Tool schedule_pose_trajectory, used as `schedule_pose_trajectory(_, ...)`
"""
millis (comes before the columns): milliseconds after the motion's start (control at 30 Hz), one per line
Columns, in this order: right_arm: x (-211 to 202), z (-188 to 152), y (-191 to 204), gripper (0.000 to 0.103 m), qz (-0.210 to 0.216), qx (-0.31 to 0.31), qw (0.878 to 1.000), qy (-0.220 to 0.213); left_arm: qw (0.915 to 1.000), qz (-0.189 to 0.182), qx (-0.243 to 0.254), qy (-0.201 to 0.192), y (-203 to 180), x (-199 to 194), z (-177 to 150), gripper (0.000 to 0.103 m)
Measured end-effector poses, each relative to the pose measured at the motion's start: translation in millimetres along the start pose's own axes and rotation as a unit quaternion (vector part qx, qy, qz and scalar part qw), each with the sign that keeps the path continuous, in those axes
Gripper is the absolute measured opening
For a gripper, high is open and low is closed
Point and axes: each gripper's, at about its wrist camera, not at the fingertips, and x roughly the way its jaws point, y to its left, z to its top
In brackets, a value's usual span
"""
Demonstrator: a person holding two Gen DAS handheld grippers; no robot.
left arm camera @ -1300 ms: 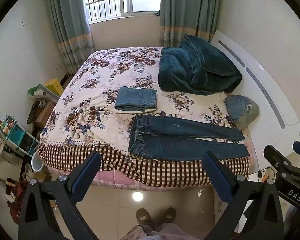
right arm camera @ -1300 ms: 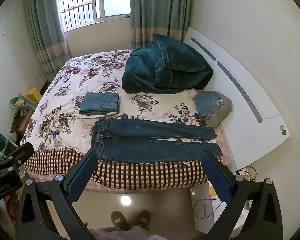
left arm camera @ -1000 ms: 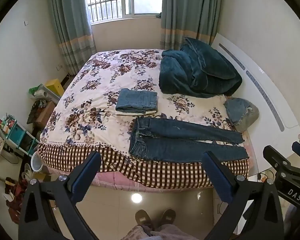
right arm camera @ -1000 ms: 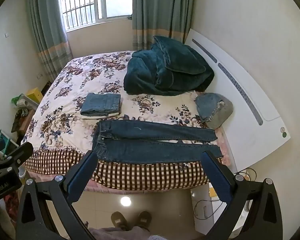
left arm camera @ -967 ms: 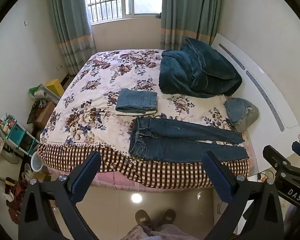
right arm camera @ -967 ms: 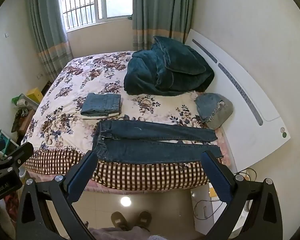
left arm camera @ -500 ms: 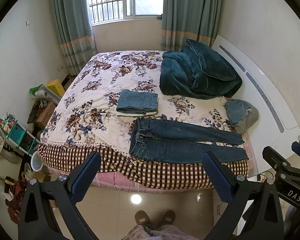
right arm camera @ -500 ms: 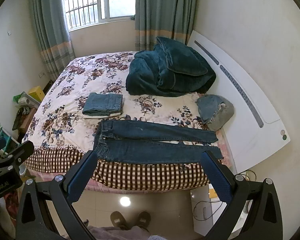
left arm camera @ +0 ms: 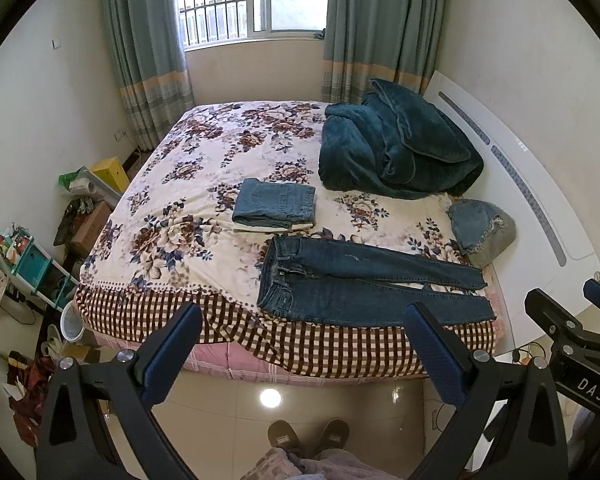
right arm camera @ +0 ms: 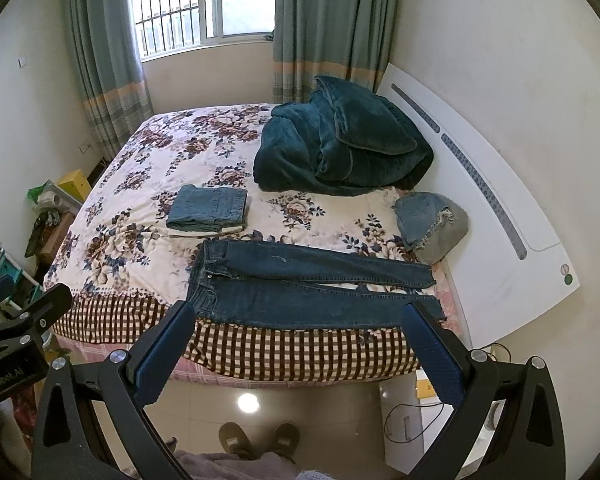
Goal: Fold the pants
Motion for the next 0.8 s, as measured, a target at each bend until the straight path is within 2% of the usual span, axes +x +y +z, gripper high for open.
schedule_pose_trajectory(800,-4.8,3.4,8.5,0.103,0.000,-0.001,1.000,-0.001,1.0000,-0.004,0.000,0.000,0.7,0.5,-4.9,0.103)
